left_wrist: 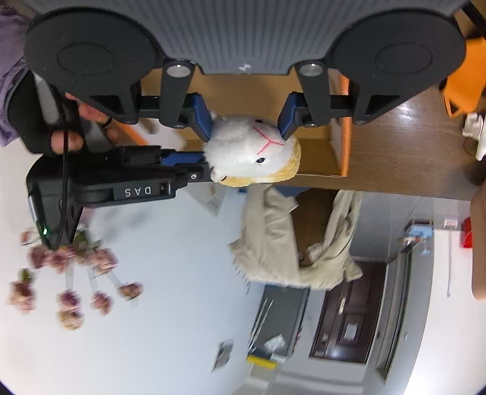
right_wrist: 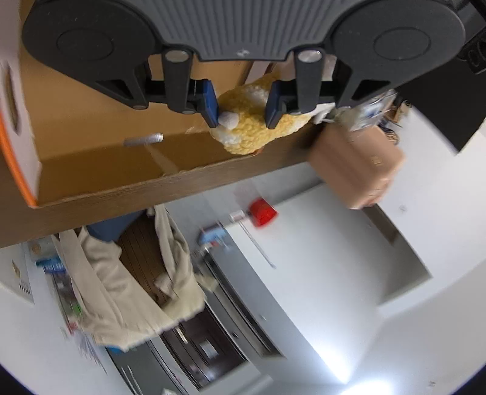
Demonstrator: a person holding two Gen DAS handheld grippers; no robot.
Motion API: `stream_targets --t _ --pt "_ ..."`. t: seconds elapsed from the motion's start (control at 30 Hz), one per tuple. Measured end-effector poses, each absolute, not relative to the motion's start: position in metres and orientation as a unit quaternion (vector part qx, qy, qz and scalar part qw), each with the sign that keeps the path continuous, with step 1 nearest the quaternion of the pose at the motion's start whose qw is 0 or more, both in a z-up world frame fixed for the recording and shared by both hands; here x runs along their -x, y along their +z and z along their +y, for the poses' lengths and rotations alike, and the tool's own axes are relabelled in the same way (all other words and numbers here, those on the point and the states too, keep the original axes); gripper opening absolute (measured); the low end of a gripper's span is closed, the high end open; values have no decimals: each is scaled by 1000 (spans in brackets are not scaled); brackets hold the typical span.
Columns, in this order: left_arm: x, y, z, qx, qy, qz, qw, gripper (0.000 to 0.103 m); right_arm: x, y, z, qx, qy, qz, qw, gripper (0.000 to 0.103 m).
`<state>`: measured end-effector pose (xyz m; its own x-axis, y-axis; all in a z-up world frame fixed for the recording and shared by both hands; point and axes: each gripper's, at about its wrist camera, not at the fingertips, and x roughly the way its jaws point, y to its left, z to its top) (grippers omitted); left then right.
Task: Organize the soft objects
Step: 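Lower the sheep plush into the red box and open both tools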
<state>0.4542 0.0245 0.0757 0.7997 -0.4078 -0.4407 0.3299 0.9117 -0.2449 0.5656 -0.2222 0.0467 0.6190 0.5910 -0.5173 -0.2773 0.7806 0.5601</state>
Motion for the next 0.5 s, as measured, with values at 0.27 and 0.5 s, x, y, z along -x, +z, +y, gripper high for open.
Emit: stream_targets --t 0.27,0.5 --pt "-518 36 15 -22 -142 327 934 50 -633 -6 -172 -152 172 422 877 33" --pt "-492 41 36 16 -139 310 940 50 -613 5 -157 -76 175 404 895 39"
